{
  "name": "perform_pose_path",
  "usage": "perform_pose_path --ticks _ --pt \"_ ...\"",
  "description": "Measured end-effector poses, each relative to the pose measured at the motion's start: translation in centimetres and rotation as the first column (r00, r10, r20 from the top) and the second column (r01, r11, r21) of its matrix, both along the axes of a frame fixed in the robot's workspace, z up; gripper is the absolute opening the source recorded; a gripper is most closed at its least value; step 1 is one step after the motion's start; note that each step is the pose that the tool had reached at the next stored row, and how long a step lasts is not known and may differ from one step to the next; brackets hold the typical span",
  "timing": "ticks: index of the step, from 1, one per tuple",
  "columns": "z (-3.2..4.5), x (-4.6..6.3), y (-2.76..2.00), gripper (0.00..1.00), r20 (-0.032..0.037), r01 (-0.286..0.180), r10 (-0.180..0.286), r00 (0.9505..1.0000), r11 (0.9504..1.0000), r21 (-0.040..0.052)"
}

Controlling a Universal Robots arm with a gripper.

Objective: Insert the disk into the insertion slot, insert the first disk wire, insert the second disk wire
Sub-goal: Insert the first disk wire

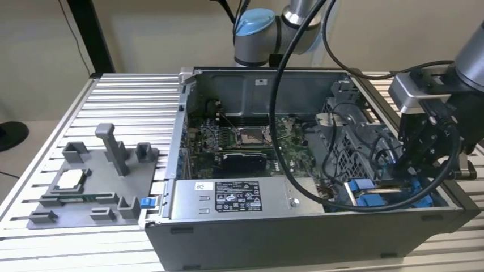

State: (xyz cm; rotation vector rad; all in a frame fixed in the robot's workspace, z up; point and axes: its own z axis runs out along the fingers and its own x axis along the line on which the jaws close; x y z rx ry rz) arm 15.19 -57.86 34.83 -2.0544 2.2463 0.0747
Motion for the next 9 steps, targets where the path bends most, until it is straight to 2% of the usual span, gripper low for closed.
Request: perform_pose_path --ticks 5,9 --pt "-0.04 0.0 0.0 0.0 -0.0006 -0.002 0.002 1.0 1.0 0.0002" --pt "-0.14 0.11 -0.02 0.0 -0.0111 -0.018 0.018 0.9998 0.9998 -0.0002"
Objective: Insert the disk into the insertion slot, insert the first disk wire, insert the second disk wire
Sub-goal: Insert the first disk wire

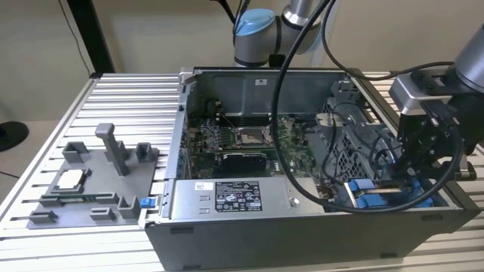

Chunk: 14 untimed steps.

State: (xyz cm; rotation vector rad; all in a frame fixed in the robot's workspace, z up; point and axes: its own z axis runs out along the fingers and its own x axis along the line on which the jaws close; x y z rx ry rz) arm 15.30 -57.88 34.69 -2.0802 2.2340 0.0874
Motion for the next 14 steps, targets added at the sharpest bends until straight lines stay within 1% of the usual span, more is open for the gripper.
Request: perform_pose_path --ticks 2,4,6,14 --pt "-0.04 0.13 -0.01 0.0 -0.0089 -0.01 0.01 0.9999 1.0 -0.0006" --pt "-0.07 0.33 -0.02 0.0 -0.0147 -0.018 0.018 0.9997 0.9998 -0.0007" --pt "-0.1 0.47 -0.02 0.0 -0.0152 -0.023 0.023 0.9996 0.9997 -0.0006" --pt "-0.38 0.48 -0.06 0.0 -0.0154 -0.023 0.023 0.9996 0.9997 -0.0007"
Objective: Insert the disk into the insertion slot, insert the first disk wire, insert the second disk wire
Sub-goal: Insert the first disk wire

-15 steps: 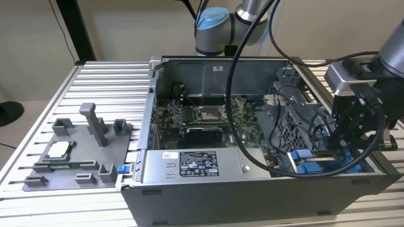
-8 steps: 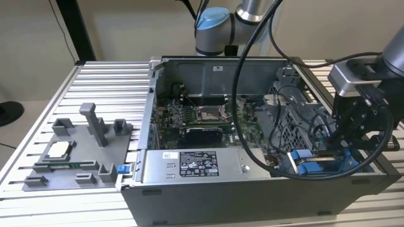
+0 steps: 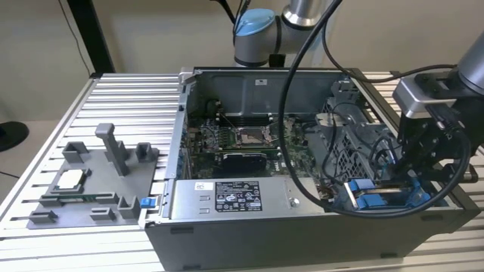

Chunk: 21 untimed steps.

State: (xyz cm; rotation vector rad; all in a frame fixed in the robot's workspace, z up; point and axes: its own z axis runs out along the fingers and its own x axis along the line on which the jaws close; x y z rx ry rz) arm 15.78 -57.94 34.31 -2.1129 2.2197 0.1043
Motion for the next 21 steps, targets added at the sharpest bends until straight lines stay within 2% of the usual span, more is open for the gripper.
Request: perform_pose_path --ticks 17,21 --pt "-0.44 0.01 -0.05 0.0 0.0001 0.0 0.0 1.0 1.0 -0.0001" --pt "-0.81 0.0 -0.06 0.0 0.0001 0.0 0.0 1.0 1.0 -0.0004"
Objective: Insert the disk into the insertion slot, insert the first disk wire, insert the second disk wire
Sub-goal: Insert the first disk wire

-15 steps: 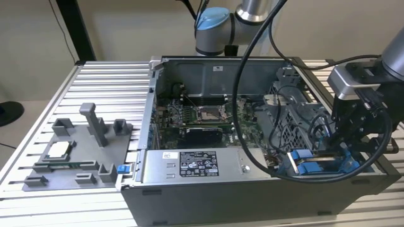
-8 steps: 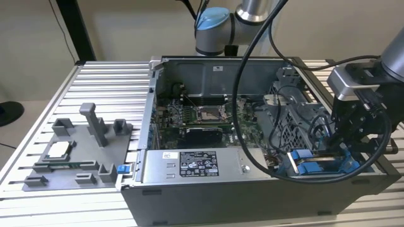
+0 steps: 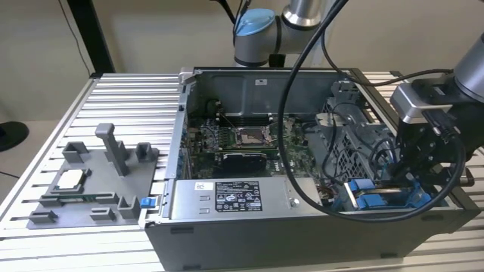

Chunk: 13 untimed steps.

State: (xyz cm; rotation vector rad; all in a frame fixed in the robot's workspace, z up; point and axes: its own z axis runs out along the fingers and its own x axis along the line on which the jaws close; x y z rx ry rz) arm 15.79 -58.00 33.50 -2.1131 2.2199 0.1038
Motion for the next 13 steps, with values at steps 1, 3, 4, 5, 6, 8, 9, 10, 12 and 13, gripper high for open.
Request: perform_pose_path --ticks 1,3,4,5,6,8,9,10,12,13 --pt "-0.09 0.0 0.0 0.0 0.0 0.0 0.0 1.0 1.0 -0.0007" --pt "-0.26 0.0 0.0 0.0 0.0 0.0 0.0 1.0 1.0 -0.001" --pt "-0.31 0.0 0.01 0.0 0.0 0.0 0.0 1.0 1.0 -0.0003" --pt "-0.36 0.0 0.0 0.0 -0.0001 0.0 0.0 1.0 1.0 0.0006" --pt "-0.41 0.0 0.01 0.0 -0.0001 0.0 0.0 1.0 1.0 0.0022" --pt "-0.04 0.0 0.0 0.0 -0.0011 0.0 0.0 1.0 1.0 0.0025" --pt "0.39 0.0 0.0 0.0 -0.0021 0.0 0.0 1.0 1.0 0.0009" --pt "0.78 0.0 0.0 0.0 -0.0029 0.0 0.0 1.0 1.0 0.0009" --pt "1.63 0.0 0.0 0.0 -0.0044 0.0 0.0 1.0 1.0 0.0009" --pt "2.08 0.0 0.0 0.0 -0.005 0.0 0.0 1.0 1.0 0.0003"
